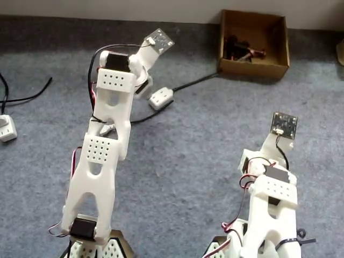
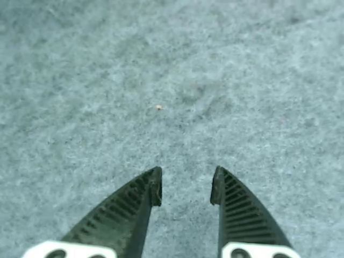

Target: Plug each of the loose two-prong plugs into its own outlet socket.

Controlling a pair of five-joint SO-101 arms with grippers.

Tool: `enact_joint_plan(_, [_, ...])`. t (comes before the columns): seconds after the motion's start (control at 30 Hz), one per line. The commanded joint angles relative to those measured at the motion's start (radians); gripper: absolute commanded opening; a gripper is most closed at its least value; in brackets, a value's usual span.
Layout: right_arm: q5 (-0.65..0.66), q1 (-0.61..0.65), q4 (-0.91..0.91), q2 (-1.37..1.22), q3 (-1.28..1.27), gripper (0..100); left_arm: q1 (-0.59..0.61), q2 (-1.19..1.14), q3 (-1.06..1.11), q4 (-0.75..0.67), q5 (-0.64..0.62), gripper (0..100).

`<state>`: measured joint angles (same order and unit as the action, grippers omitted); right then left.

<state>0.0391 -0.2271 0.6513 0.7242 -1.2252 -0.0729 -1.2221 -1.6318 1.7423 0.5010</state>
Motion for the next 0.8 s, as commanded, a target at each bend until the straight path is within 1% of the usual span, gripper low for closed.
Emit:
enact_joint_plan(0.0, [0.011, 0.007, -0.018, 0.028, -0.002, 15.2, -0.021, 0.084, -0.036, 0.011, -0.034, 21])
enact_joint_plan(0.27, [0.011, 0.007, -0.018, 0.028, -0.002, 15.2, -0.019, 0.087, -0.036, 0.014, -0.057, 21])
enact_joint_plan(0.57, [0.011, 0.007, -0.018, 0.028, -0.002, 15.2, 0.031, 0.165, -0.036, 0.017, -0.133, 21])
enact_joint_plan(0.77, [0.011, 0.007, -0.018, 0.028, -0.002, 15.2, 0.015, 0.206, -0.035, 0.023, -0.158, 21])
